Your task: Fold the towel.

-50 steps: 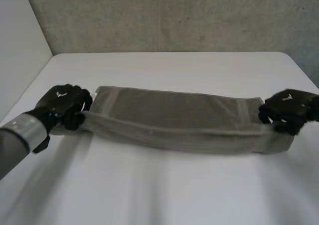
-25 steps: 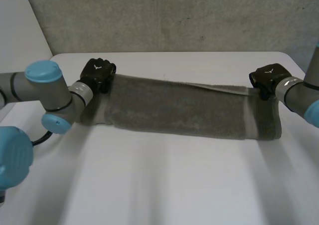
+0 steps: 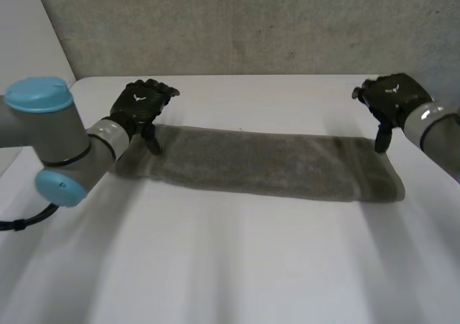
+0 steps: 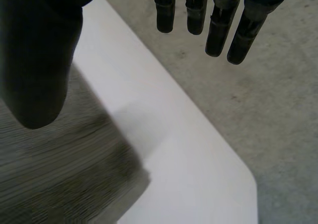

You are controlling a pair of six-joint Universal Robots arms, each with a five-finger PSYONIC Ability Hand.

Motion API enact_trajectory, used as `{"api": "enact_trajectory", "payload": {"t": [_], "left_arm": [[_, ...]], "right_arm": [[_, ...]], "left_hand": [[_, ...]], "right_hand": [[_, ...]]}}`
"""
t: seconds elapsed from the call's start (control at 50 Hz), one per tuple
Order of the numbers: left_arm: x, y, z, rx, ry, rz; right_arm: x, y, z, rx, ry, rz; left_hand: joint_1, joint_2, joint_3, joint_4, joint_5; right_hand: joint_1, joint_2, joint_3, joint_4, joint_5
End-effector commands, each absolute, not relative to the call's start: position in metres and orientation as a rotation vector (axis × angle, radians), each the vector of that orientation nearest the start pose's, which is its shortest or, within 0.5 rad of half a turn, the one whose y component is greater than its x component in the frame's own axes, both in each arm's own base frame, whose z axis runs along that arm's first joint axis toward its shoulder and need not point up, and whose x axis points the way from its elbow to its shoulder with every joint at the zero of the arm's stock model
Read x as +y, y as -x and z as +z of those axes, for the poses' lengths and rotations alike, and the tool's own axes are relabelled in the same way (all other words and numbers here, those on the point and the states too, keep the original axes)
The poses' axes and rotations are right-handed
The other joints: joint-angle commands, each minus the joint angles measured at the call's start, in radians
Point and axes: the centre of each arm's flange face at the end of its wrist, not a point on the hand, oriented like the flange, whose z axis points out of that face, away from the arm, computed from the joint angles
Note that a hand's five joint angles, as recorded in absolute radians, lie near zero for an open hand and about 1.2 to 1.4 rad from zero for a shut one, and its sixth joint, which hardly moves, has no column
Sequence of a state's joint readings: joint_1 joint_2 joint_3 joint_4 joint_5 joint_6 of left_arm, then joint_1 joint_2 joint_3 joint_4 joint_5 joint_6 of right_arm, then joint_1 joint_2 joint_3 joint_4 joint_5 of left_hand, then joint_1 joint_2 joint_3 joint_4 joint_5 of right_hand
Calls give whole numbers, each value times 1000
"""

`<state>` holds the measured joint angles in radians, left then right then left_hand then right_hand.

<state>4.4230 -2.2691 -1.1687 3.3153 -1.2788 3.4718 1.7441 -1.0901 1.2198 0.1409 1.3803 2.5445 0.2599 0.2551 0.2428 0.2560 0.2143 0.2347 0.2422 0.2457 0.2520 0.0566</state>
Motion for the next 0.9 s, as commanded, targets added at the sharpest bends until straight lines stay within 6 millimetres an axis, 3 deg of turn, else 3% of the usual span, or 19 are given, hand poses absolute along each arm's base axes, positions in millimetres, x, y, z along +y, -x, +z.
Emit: {"api": "enact_trajectory", "payload": {"t": [0.02,0.04,0.14,0.22,0.3,0.34,0.4,0.44,0.46,0.48,0.56,0.68,0.72,0.74,0.78,0.84,0.86,0.88,0.9], "left_arm": [[-332,260,193,2302,-1059,-2164],[-319,257,189,2316,-1061,-2149],[-298,251,184,2319,-1059,-2150],[-288,248,184,2317,-1042,-2170],[-280,246,177,2387,-977,-2196],[-278,245,174,2418,-950,-2202],[-277,245,172,2450,-911,-2221],[-277,245,171,2458,-898,-2230],[-277,245,171,2459,-891,-2234],[-277,245,171,2459,-891,-2234],[-278,243,171,2459,-879,-2235],[-280,242,173,2451,-870,-2241],[-280,242,174,2449,-870,-2243],[-280,241,176,2443,-865,-2251],[-280,241,178,2437,-863,-2256],[-280,240,178,2435,-858,-2257],[-280,240,178,2435,-860,-2258],[-280,240,178,2435,-860,-2258],[-281,240,179,2431,-860,-2262]], "right_arm": [[-314,-201,188,2445,1193,-1761],[-314,-201,188,2445,1194,-1760],[-307,-199,165,2456,1212,-1739],[-320,-188,139,2490,1181,-1725],[-331,-180,127,2530,1154,-1699],[-339,-178,121,2535,1143,-1702],[-343,-177,114,2547,1144,-1686],[-353,-171,111,2575,1130,-1701],[-353,-171,111,2576,1130,-1701],[-357,-167,113,2586,1118,-1718],[-366,-152,119,2616,1068,-1757],[-385,-112,137,2691,990,-1849],[-405,-83,151,2739,1016,-1953],[-405,-83,151,2739,1016,-1954],[-422,-59,171,2801,1143,-2074],[-428,-58,181,2811,1208,-2134],[-433,-66,190,2779,1251,-2186],[-433,-89,200,2690,1276,-2249],[-433,-90,201,2689,1276,-2249]], "left_hand": [[-85,-81,-68,-81,-214],[-85,-81,-68,-81,-214],[-85,-81,-68,-81,-214],[-85,-81,-68,-81,-214],[-85,-81,-68,-81,-214],[-85,-81,-68,-81,-214],[-85,-81,-68,-81,-214],[-85,-81,-68,-81,-214],[-85,-81,-68,-81,-214],[-85,-81,-68,-81,-214],[-85,-81,-68,-81,-214],[-85,-81,-68,-81,-214],[-85,-81,-68,-81,-214],[-85,-81,-68,-81,-214],[-85,-81,-68,-81,-214],[-85,-81,-68,-81,-214],[-85,-81,-68,-81,-214],[-85,-81,-68,-81,-214],[-85,-81,-68,-81,-214]], "right_hand": [[17,10,6,0,21],[18,10,7,0,21],[70,63,59,53,74],[214,206,203,197,217],[308,301,297,291,312],[516,508,505,498,519],[581,574,570,564,585],[923,915,912,906,926],[925,917,914,908,928],[1159,1152,1148,1142,1163],[1162,1154,1151,1144,1165],[1162,1154,1151,1144,1165],[1162,1154,1151,1144,1165],[1162,1154,1151,1144,1165],[1162,1154,1151,1144,1165],[1162,1154,1151,1144,1165],[1162,1154,1151,1144,1165],[1162,1154,1151,1144,1165],[1162,1154,1151,1144,1165]]}}
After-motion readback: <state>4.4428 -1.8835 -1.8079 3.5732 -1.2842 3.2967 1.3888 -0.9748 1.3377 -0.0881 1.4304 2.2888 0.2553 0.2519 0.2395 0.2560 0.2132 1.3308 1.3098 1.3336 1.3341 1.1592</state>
